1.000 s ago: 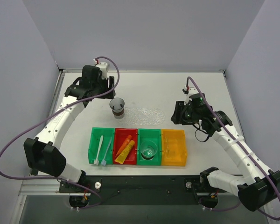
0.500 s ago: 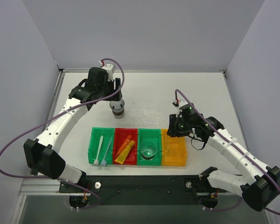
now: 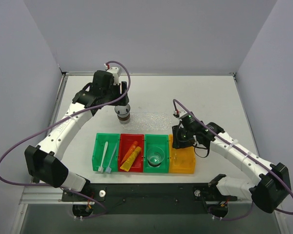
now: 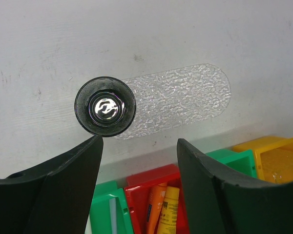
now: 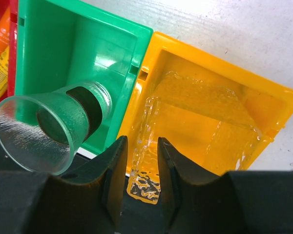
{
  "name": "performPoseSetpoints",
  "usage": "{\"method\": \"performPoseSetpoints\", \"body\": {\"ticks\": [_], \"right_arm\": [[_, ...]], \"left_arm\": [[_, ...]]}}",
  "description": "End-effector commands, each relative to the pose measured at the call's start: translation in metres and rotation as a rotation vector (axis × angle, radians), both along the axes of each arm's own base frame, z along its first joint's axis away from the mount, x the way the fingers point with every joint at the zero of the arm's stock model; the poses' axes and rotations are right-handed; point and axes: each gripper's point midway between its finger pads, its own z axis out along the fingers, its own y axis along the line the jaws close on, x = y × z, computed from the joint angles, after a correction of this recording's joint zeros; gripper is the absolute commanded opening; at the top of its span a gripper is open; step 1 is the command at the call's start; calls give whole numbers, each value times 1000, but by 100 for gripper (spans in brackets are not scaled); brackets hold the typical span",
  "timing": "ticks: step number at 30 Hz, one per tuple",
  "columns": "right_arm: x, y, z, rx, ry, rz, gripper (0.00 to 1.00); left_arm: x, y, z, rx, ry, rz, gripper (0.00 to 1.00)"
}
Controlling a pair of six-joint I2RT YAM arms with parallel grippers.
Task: Prepare toiletry sets of a toothbrush and toothpaste on the tray
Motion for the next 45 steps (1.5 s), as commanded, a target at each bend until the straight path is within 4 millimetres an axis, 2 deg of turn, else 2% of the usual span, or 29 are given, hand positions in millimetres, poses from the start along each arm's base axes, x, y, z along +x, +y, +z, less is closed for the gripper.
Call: {"method": "performPoseSetpoints", "body": {"ticks": [1,14,26,33,41,45], "right_arm": [[-5,-1,-13,-38,32,20,26],[-2,-4,-23,-99,29,28,20],[1,-3,-24,-137,26,44,15],[0,-2,-25,-148,40,52,7],[-1,-4,-17,-160,46,37,0],[2,-4,-4,-156,31,13,0]], "left_arm": [[-2,0,22,-28,-54,11,72],[2,-2,24,-30,-60,7,72],[5,-4,24,-26,-57,1,72],[3,-2,24,-22,-55,4,72],[0,1,26,-17,-61,9,72],[-1,2,28,-16,-66,12,72]]}}
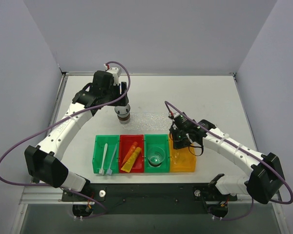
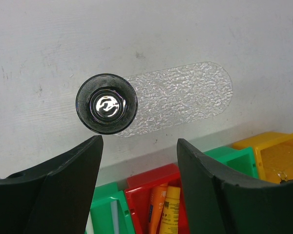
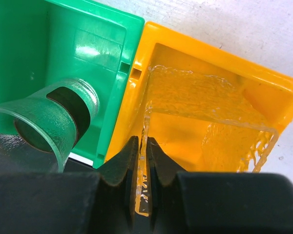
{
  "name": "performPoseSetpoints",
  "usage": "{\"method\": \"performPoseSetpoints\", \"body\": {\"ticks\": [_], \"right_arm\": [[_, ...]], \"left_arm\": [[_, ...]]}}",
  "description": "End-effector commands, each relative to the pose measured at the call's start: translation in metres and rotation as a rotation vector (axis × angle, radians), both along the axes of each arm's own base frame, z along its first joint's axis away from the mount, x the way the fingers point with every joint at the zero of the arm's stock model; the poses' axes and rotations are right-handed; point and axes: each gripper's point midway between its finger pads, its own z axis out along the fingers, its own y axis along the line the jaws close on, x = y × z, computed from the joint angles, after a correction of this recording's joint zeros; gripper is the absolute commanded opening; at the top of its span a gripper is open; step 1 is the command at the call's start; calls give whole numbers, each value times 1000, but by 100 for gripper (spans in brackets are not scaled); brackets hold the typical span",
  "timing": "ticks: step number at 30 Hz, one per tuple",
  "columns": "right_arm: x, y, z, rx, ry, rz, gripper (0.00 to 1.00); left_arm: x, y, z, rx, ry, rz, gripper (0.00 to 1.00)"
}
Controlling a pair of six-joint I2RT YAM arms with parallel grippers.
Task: Prepare toiletry sets of a toothbrush and toothpaste on the tray
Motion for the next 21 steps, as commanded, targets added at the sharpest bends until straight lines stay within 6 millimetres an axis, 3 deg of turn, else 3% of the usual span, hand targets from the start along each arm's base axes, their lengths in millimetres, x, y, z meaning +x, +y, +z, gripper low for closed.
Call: {"method": "performPoseSetpoints", "body": {"ticks": [1,21], "right_arm": [[2,-7,19,-40,-16,-22,0],[-1,1,73,14,5,-26,0]], "left_arm": [[2,1,30,-18,-81,8,72],[-2,-1,48,-35,-117,-18,72]]}}
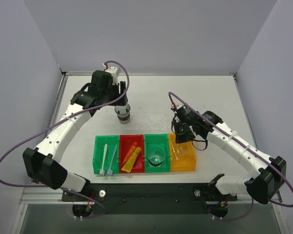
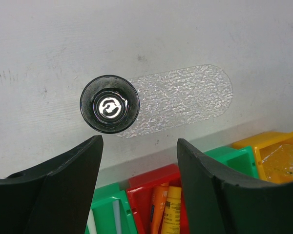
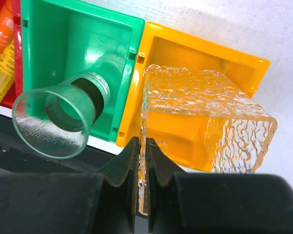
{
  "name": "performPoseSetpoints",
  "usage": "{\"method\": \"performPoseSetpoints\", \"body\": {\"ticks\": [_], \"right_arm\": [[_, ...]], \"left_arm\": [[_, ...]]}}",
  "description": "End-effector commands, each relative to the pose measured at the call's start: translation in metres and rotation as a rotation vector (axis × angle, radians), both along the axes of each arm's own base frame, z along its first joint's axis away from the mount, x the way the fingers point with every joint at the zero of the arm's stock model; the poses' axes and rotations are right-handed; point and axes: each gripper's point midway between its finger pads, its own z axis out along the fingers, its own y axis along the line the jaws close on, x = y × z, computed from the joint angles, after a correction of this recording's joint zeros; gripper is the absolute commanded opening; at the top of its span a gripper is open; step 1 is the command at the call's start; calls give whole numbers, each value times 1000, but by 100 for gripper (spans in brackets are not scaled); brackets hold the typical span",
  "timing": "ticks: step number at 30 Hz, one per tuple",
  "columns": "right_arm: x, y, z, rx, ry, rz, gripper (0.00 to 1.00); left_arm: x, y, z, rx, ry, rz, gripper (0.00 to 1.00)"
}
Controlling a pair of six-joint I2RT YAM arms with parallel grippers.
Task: Prepare toiletry sets of a toothbrush and toothpaste on the tray
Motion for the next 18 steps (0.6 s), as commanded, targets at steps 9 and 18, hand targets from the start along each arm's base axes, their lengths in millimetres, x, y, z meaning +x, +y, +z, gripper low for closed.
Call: {"method": "performPoseSetpoints", "body": {"ticks": [9,18], "right_arm": [[-9,6,52,66,-1,23,0],[11,16,99,149,-117,-17,0]], "left_arm": [[-2,-5,54,-62,-115,-23,72],[-9,-36,82,-272,-109,-46,71]]}}
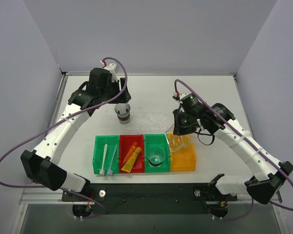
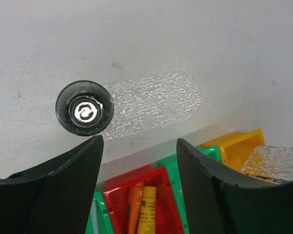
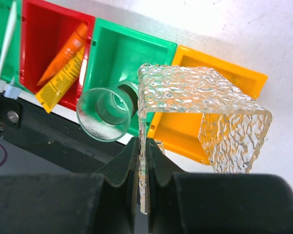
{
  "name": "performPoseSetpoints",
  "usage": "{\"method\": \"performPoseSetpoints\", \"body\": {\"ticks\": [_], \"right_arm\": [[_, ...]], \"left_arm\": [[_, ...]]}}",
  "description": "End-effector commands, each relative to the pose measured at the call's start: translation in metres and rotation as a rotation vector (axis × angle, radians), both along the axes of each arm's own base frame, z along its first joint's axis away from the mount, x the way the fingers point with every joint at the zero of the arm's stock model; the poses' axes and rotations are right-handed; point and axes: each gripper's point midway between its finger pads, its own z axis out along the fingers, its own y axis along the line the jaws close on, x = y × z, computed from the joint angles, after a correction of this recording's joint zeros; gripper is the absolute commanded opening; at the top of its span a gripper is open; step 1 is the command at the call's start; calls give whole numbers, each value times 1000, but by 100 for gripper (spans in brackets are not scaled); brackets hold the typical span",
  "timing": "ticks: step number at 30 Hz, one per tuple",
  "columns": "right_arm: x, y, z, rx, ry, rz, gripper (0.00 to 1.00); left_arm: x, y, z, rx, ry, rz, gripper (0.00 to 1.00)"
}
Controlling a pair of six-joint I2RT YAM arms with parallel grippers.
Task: Prepare toiletry sets of a toothbrush and toothpaste on the tray
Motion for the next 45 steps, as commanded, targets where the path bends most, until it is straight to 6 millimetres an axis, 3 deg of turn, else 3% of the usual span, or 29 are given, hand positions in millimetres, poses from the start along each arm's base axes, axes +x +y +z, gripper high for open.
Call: {"method": "performPoseSetpoints", "body": {"ticks": [1,7,13,20,26,34,40,45], "right_arm": [[7,-1,27,34,-61,-41,0],[29,3,40,110,-118,-113,0],[50,6,64,281,-180,-165,0],[68,2,98,459,-299,-200,0],[64,6,114,551,-364,-169,0],[61,1,121,587,-411,-185,0],[60,0,124,592,-429,-183,0],[59,-2,123,592,-431,-190,0]], "left_arm": [[-5,-30,65,-219,-101,-34,71],[-16,-66,88,-388,-112,-120,71],[-34,-95,96,-513,-109,-236,71],[-56,-126,87,-601,-47,-341,71],[-63,-147,69,-627,30,-358,71],[-67,-164,58,-655,86,-386,71],[-73,-174,37,-619,161,-397,71],[-70,-179,38,-625,158,-406,71]]}}
